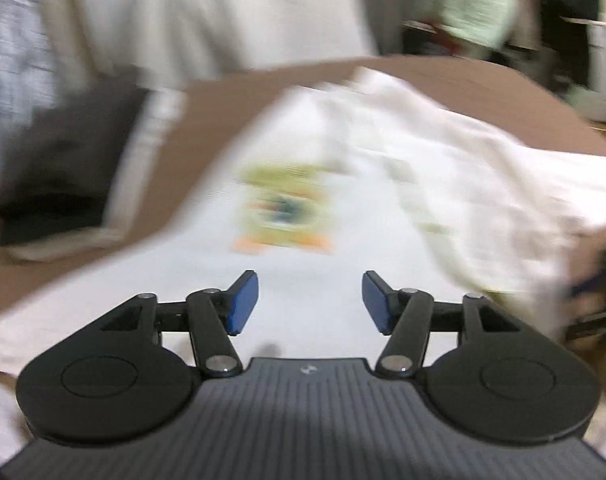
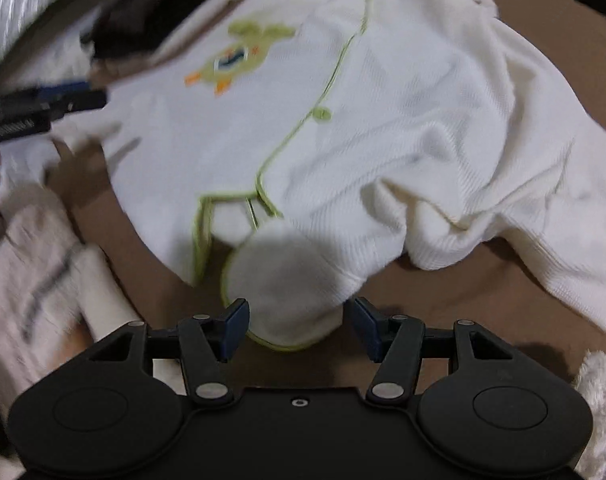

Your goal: Fold clothes

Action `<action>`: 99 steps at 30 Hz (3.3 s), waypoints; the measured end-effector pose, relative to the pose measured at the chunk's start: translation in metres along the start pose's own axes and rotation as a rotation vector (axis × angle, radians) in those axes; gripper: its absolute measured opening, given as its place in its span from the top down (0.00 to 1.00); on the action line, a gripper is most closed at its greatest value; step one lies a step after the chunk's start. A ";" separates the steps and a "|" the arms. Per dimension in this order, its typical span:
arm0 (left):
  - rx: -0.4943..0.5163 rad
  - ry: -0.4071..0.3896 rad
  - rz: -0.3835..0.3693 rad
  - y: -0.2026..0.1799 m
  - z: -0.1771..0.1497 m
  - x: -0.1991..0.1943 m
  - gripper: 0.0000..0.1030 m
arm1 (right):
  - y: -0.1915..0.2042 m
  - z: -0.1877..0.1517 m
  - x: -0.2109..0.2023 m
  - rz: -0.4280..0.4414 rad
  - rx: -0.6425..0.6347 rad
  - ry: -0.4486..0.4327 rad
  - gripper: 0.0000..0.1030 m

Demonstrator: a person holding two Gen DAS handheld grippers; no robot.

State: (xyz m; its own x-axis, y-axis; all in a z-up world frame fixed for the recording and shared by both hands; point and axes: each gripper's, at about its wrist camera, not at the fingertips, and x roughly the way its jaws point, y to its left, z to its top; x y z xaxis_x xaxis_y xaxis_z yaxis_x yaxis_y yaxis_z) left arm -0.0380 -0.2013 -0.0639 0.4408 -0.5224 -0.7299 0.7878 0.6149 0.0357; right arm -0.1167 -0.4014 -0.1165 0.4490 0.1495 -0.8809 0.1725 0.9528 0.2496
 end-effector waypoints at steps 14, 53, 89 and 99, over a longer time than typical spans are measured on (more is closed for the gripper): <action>0.064 0.282 0.037 -0.090 -0.044 0.057 0.23 | 0.008 -0.014 -0.024 -0.107 -0.183 -0.254 0.88; -0.295 0.388 -0.070 -0.028 -0.051 0.036 0.27 | 0.008 -0.037 -0.027 0.099 -0.040 -0.086 0.91; -0.551 0.310 -0.252 0.028 -0.056 0.009 0.79 | 0.099 0.005 0.032 -0.039 -0.328 -0.040 0.59; -0.563 0.307 -0.280 0.034 -0.052 0.000 0.76 | 0.107 -0.015 0.054 0.329 -0.428 0.042 0.89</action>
State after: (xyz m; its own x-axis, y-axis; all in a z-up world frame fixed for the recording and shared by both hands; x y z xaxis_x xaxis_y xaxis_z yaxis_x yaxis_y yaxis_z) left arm -0.0331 -0.1496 -0.0982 0.0469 -0.5662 -0.8229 0.4746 0.7375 -0.4804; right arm -0.0870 -0.2872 -0.1430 0.3817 0.4606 -0.8014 -0.3481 0.8748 0.3370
